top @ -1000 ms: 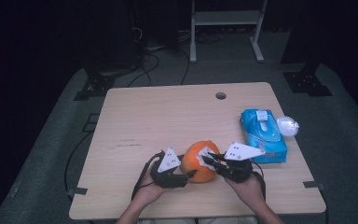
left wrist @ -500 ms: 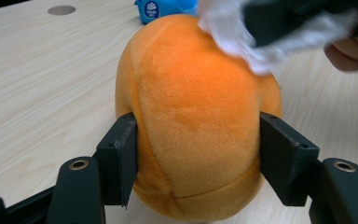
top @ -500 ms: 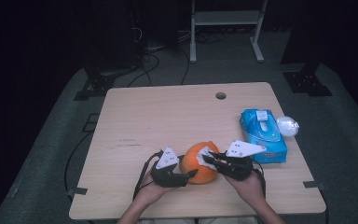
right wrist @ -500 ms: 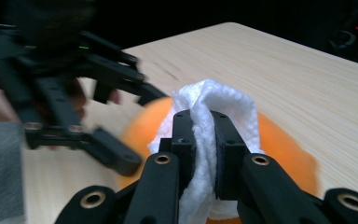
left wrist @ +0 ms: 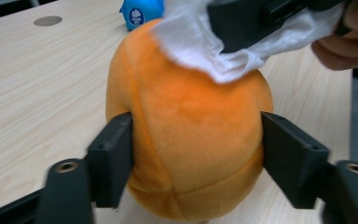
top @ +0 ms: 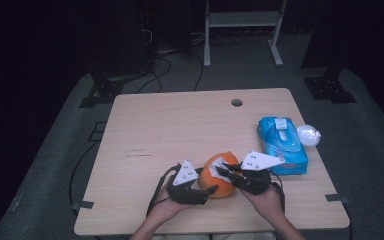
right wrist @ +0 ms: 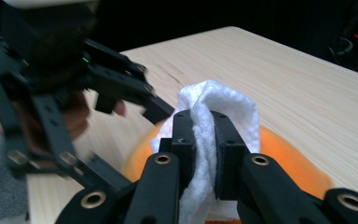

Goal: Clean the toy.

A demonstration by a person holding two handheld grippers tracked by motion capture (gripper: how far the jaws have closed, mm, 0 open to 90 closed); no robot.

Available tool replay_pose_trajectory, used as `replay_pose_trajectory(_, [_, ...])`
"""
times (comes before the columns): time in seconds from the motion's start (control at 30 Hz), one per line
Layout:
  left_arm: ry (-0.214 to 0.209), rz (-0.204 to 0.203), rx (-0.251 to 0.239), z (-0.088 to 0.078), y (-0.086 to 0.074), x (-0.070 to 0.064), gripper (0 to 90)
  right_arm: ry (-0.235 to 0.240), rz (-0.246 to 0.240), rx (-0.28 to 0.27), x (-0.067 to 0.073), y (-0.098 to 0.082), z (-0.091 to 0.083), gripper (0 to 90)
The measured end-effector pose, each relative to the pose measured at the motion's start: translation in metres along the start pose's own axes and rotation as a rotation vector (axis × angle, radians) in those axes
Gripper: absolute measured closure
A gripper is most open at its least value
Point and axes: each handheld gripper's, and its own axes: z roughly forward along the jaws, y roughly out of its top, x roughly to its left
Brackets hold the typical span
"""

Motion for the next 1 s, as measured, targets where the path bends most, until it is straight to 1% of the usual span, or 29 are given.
replay_pose_trajectory(0.07, [0.006, -0.058, -0.005, 0.001, 0.000, 0.006, 13.4, -0.004, 0.019, 0.002, -0.003, -0.003, -0.003, 80.5])
replay_pose_trajectory(0.1, [-0.004, -0.080, 0.004, 0.003, -0.001, 0.008, 11.3, -0.001, 0.023, 0.000, -0.004, -0.004, -0.003, 80.5])
replay_pose_trajectory(0.13, [-0.016, -0.091, 0.008, 0.005, -0.003, 0.010, 11.5, 0.005, 0.029, 0.000, -0.004, -0.003, -0.003, 80.5])
replay_pose_trajectory(0.17, [-0.029, -0.100, 0.010, 0.006, -0.004, 0.010, 13.7, 0.010, 0.027, -0.001, -0.003, -0.003, -0.002, 80.5])
replay_pose_trajectory(0.2, [-0.038, -0.096, 0.012, 0.007, -0.005, 0.009, 19.6, 0.013, 0.021, 0.006, 0.000, -0.002, 0.000, 80.4])
replay_pose_trajectory(0.27, [-0.007, -0.033, 0.028, 0.006, -0.004, 0.003, 29.2, 0.023, -0.011, 0.015, 0.010, 0.000, 0.006, 80.4])
replay_pose_trajectory(0.33, [0.004, 0.012, 0.037, 0.005, -0.004, -0.001, 33.9, 0.043, -0.044, 0.020, 0.018, 0.002, 0.010, 80.3])
replay_pose_trajectory(0.37, [0.010, 0.026, 0.040, 0.004, -0.005, -0.002, 35.9, 0.044, -0.045, 0.024, 0.020, 0.003, 0.011, 80.5])
replay_pose_trajectory(0.4, [0.009, 0.033, 0.036, 0.003, -0.005, -0.002, 37.5, 0.039, -0.056, 0.028, 0.019, 0.003, 0.011, 80.5])
replay_pose_trajectory(0.43, [0.008, 0.032, 0.037, 0.002, -0.005, -0.001, 38.2, 0.028, -0.053, 0.026, 0.016, 0.004, 0.009, 80.6])
replay_pose_trajectory(0.47, [0.006, 0.039, 0.038, 0.002, -0.004, -0.001, 38.3, 0.008, -0.041, 0.021, 0.011, 0.005, 0.005, 80.5])
replay_pose_trajectory(0.5, [0.005, 0.039, 0.037, 0.002, -0.004, -0.001, 38.0, -0.023, -0.039, 0.020, 0.006, 0.006, 0.002, 80.6])
replay_pose_trajectory(0.53, [-0.003, 0.025, 0.029, 0.003, -0.004, 0.000, 36.4, -0.055, -0.045, 0.022, 0.001, 0.004, -0.001, 80.6])
replay_pose_trajectory(0.57, [-0.009, 0.005, 0.025, 0.004, -0.004, 0.000, 32.6, -0.064, -0.029, 0.022, -0.004, 0.001, -0.003, 80.6])
replay_pose_trajectory(0.6, [-0.011, -0.016, 0.024, 0.005, -0.003, 0.001, 26.4, -0.051, 0.004, 0.009, -0.008, -0.002, -0.005, 80.5])
replay_pose_trajectory(0.63, [-0.008, -0.030, 0.028, 0.007, -0.002, 0.001, 21.9, -0.044, 0.006, 0.007, -0.008, -0.004, -0.005, 80.6])
replay_pose_trajectory(0.67, [-0.004, -0.038, 0.030, 0.008, -0.002, 0.000, 20.6, -0.037, -0.004, 0.011, -0.004, -0.003, -0.003, 80.5])
replay_pose_trajectory(0.7, [0.001, -0.032, 0.025, 0.009, -0.002, -0.001, 22.2, -0.016, -0.005, 0.008, 0.002, -0.002, -0.001, 80.5])
replay_pose_trajectory(0.73, [0.007, -0.012, 0.028, 0.008, -0.002, -0.003, 26.2, 0.013, -0.014, 0.005, 0.007, -0.001, 0.002, 80.5])
replay_pose_trajectory(0.8, [0.024, 0.046, 0.039, 0.006, -0.001, -0.007, 32.6, 0.033, -0.056, 0.018, 0.017, 0.003, 0.008, 80.5])
replay_pose_trajectory(0.83, [0.027, 0.054, 0.038, 0.005, -0.002, -0.008, 34.8, 0.036, -0.056, 0.025, 0.018, 0.004, 0.008, 80.6])
replay_pose_trajectory(0.87, [0.024, 0.056, 0.033, 0.005, -0.002, -0.007, 36.6, 0.033, -0.060, 0.026, 0.017, 0.005, 0.007, 80.6])
replay_pose_trajectory(0.93, [0.027, 0.061, 0.036, 0.003, -0.002, -0.004, 37.1, 0.011, -0.036, 0.021, 0.006, 0.005, 0.002, 80.6])
replay_pose_trajectory(0.97, [0.025, 0.051, 0.032, 0.003, -0.003, -0.001, 36.9, -0.018, -0.023, 0.023, 0.000, 0.004, 0.000, 80.7])
replay_pose_trajectory(1.0, [0.020, 0.032, 0.029, 0.002, -0.002, 0.001, 35.1, -0.043, -0.018, 0.029, -0.005, 0.002, -0.003, 80.7])
